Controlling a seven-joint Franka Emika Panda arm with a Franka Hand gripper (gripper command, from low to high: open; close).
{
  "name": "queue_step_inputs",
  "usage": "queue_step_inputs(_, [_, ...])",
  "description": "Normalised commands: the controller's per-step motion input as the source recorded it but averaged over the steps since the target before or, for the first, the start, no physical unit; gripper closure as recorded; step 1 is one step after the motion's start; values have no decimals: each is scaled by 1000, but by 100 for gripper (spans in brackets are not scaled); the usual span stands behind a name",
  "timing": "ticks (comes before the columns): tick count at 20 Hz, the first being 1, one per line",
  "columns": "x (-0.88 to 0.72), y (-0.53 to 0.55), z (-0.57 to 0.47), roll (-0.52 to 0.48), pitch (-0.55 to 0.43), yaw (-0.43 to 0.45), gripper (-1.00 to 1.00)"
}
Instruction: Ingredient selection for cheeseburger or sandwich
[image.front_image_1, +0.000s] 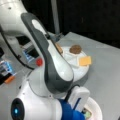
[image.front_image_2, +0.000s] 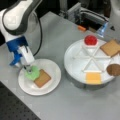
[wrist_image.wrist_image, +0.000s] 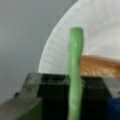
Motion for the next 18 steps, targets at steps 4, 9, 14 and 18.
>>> queue_step_inputs(4, [-279,-75,-175,48,-122,59,100])
queue_step_inputs(9, [-222,87,-139,47,-137,22,100])
queue_step_inputs(14, [-122,178,-56,50,-144,-40,100])
queue_step_inputs(18, [-113,197,-57,46,-161,-103,100])
